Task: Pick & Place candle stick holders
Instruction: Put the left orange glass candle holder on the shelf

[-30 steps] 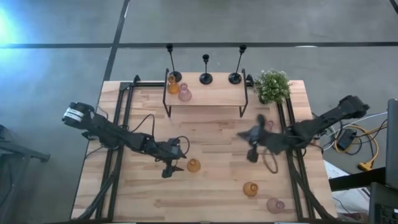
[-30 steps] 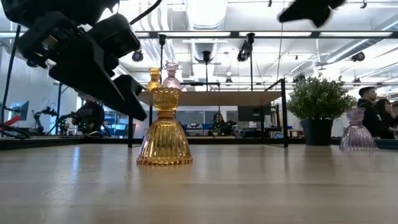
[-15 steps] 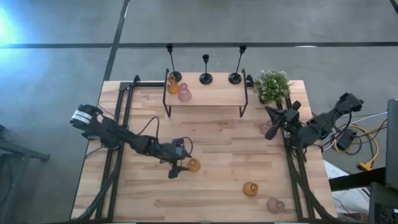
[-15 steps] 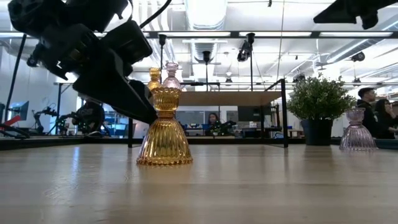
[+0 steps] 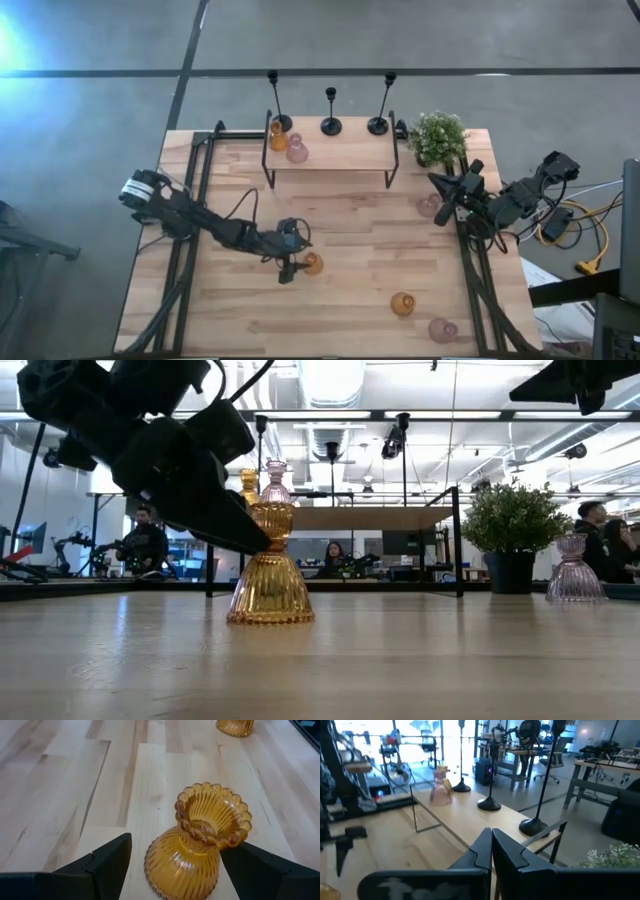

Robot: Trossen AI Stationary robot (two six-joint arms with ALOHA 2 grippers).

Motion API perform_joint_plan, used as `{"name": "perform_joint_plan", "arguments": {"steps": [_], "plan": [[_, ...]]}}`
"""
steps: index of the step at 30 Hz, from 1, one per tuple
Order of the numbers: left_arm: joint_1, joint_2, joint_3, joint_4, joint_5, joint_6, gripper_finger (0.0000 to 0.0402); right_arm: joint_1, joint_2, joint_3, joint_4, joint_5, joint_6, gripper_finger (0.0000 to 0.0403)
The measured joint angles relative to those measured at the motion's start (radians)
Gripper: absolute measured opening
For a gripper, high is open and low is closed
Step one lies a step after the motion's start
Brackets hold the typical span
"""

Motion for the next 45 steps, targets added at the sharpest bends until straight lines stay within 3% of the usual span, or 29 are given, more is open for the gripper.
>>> {"name": "perform_joint_plan", "arguments": {"steps": [11,23,28,41,45], "plan": [[0.003,0.108,0.001,0.16,0.028,-0.016,0.03,0.0,-0.002,-0.001,-0.079,0.001,0.02,0.0008],[0.003,0.138,0.008,0.188,0.027,-0.027,0.0295,0.0,-0.001,-0.001,-0.078,0.001,-0.011,0.0008],[0.003,0.138,0.018,0.188,0.022,-0.019,0.0263,0.0,-0.001,-0.001,-0.078,0.001,-0.011,0.0008],[0.004,0.136,0.023,0.216,0.0,0.048,0.013,0.0,-0.001,-0.001,-0.077,0.003,-0.011,0.0009],[0.005,0.137,0.031,0.212,-0.001,0.052,0.0129,0.0,-0.001,-0.001,-0.077,0.003,-0.011,0.0009]]}}
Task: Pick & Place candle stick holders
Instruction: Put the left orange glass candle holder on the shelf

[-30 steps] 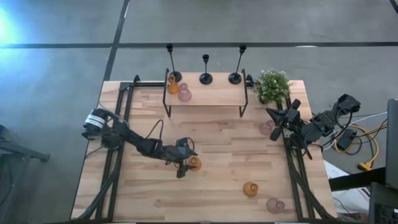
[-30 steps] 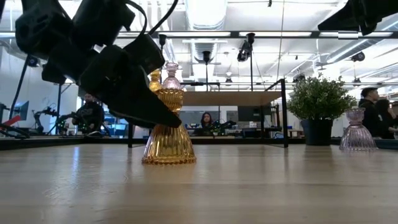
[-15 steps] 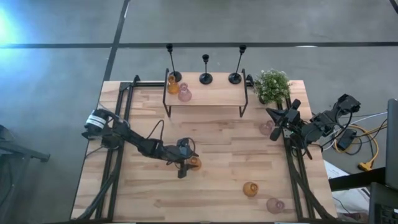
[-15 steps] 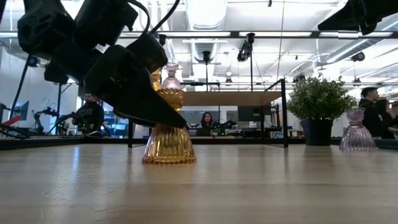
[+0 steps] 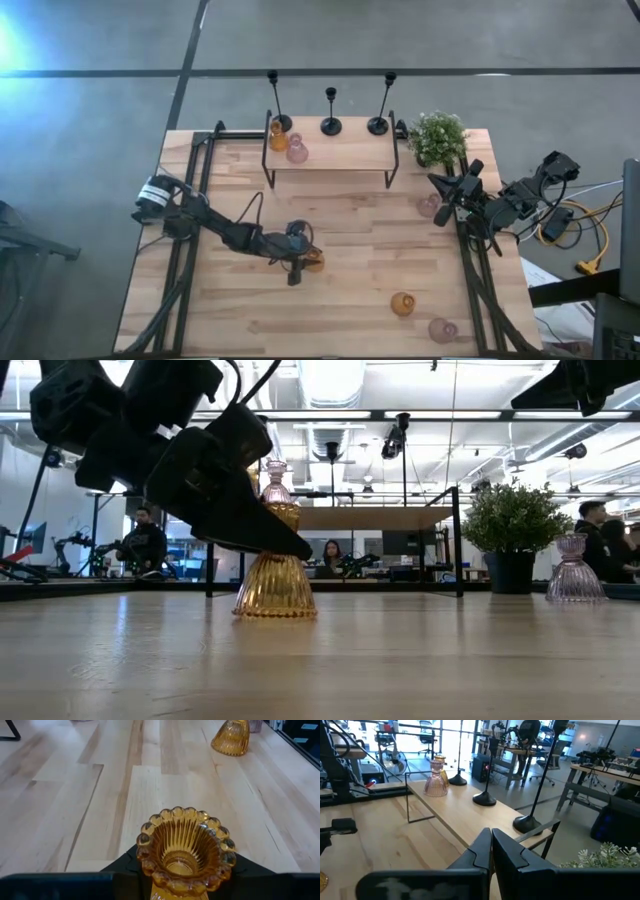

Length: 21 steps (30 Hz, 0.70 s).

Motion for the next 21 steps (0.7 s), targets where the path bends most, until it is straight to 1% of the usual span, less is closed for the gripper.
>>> {"name": "perform_joint_plan", "arguments": {"steps": [2,5,7,10,12,13,15,17,18,19,21], "plan": [[0.0,0.0,0.007,-0.006,-0.012,-0.025,0.0129,0.0,0.0,0.0,0.0,0.0,0.0,0.0009],[0.002,-0.005,0.025,-0.017,-0.05,-0.134,0.0129,0.0,0.0,0.0,0.001,0.0,0.0,0.0009],[0.009,-0.026,0.051,-0.051,-0.056,-0.203,0.0129,0.0,0.0,0.0,0.001,0.0,0.0,0.0009],[0.011,-0.078,0.117,-0.126,-0.071,-0.222,0.0129,0.0,0.0,0.0,0.002,0.0,0.0,0.0009],[0.011,-0.113,0.19,-0.226,-0.109,-0.188,0.0129,0.0,0.0,0.0,0.002,0.0,0.0,0.0009],[0.012,-0.128,0.237,-0.306,-0.141,-0.171,0.0129,0.0,0.0,0.0,0.002,0.0,0.0,0.0009],[0.024,-0.146,0.348,-0.481,-0.226,-0.164,0.0129,0.0,0.0,0.0,0.002,0.0,0.0,0.0009],[0.05,-0.148,0.458,-0.658,-0.321,-0.163,0.0129,0.0,0.001,0.0,0.003,0.0,0.0,0.0009],[0.069,-0.141,0.503,-0.726,-0.352,-0.168,0.0129,0.0,0.001,0.0,0.002,-0.001,0.0,0.0009],[0.088,-0.134,0.545,-0.772,-0.377,-0.175,0.0129,0.0,0.001,0.0,0.002,-0.001,0.0,0.0009],[0.13,-0.122,0.601,-0.801,-0.407,-0.182,0.0129,0.0,0.001,0.0,0.003,-0.001,0.0,0.0009]]}}
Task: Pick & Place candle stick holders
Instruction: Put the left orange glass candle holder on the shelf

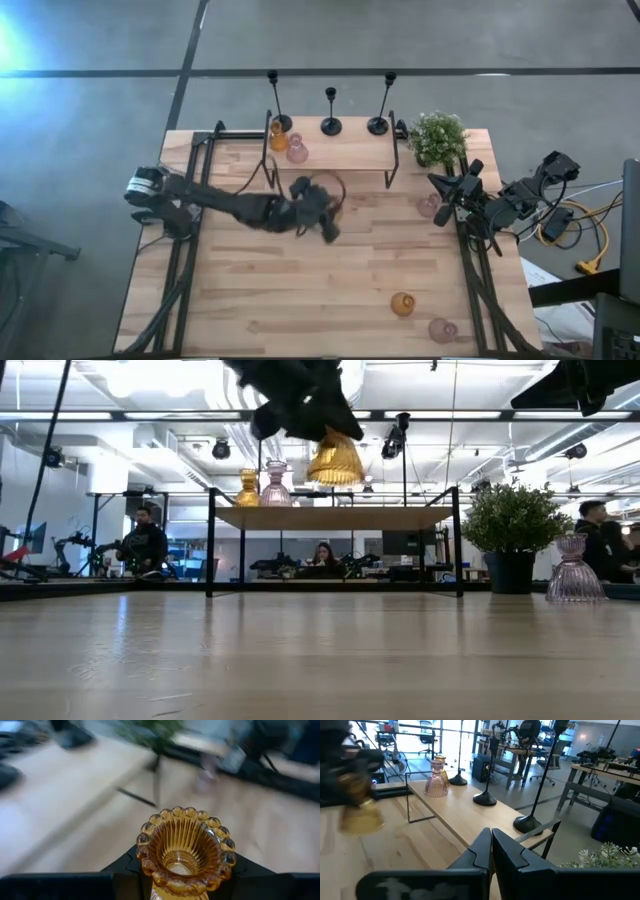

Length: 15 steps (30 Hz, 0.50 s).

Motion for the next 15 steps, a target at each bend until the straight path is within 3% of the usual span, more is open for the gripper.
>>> {"name": "perform_joint_plan", "arguments": {"steps": [6,15], "plan": [[0.129,0.005,0.058,0.01,-0.081,-0.025,0.0129,0.0,0.0,0.0,0.0,0.0,0.0,0.0009],[0.256,0.008,0.055,0.017,-0.079,-0.038,0.0129,0.0,0.0,0.0,0.0,0.0,0.0,0.0009]]}}
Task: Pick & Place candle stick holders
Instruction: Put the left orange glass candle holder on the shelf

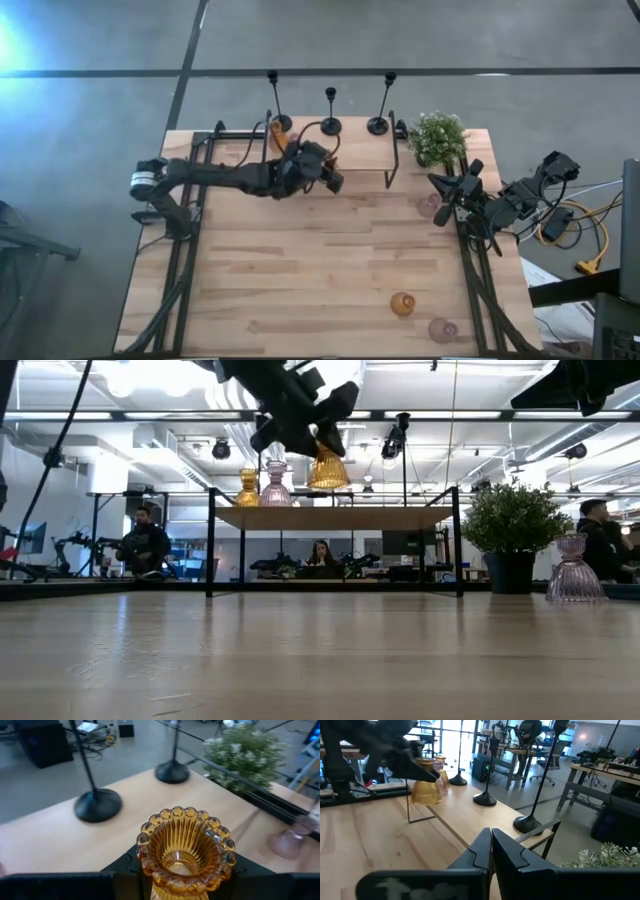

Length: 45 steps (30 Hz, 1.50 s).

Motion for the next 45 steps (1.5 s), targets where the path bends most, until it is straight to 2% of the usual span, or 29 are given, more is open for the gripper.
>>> {"name": "perform_joint_plan", "arguments": {"steps": [15,45], "plan": [[0.088,0.038,-0.02,0.007,-0.012,0.037,0.0129,0.0,0.0,0.0,0.0,0.0,0.0,0.0008],[0.107,0.042,-0.034,0.017,-0.006,0.063,0.0132,0.0,0.0,0.0,0.0,0.0,0.0,0.0008]]}}
